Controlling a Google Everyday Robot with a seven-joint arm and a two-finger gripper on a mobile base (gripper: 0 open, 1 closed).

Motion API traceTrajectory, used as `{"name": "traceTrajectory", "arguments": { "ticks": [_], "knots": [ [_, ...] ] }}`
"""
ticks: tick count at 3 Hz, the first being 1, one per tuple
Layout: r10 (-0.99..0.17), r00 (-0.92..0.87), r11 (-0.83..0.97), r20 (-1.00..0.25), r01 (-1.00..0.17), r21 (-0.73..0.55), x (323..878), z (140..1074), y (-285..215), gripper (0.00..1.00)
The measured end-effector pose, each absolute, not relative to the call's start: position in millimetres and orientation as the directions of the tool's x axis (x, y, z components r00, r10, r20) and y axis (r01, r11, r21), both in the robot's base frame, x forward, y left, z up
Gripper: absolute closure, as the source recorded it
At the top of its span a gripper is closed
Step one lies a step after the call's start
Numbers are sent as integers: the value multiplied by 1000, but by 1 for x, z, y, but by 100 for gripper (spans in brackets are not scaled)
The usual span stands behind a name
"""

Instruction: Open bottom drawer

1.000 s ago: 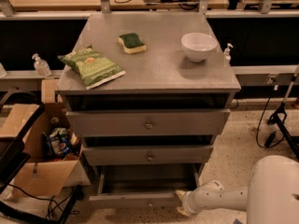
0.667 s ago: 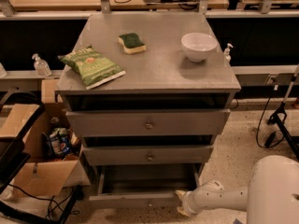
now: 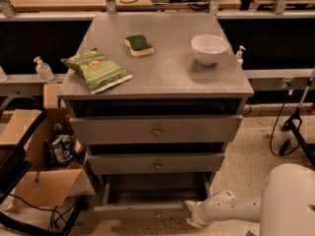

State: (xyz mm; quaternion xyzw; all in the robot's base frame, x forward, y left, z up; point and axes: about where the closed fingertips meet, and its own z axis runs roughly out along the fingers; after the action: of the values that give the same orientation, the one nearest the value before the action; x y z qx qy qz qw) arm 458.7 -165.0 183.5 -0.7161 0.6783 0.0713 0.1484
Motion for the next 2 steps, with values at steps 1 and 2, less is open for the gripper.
{"name": "traceTrajectory", "arguments": {
  "ticks": [1, 2],
  "knots": [
    [-950, 70, -36, -303, -993, -116, 459, 184, -165, 100],
    [-950, 70, -36, -303, -993, -116, 459, 184, -165, 100]
  ]
}}
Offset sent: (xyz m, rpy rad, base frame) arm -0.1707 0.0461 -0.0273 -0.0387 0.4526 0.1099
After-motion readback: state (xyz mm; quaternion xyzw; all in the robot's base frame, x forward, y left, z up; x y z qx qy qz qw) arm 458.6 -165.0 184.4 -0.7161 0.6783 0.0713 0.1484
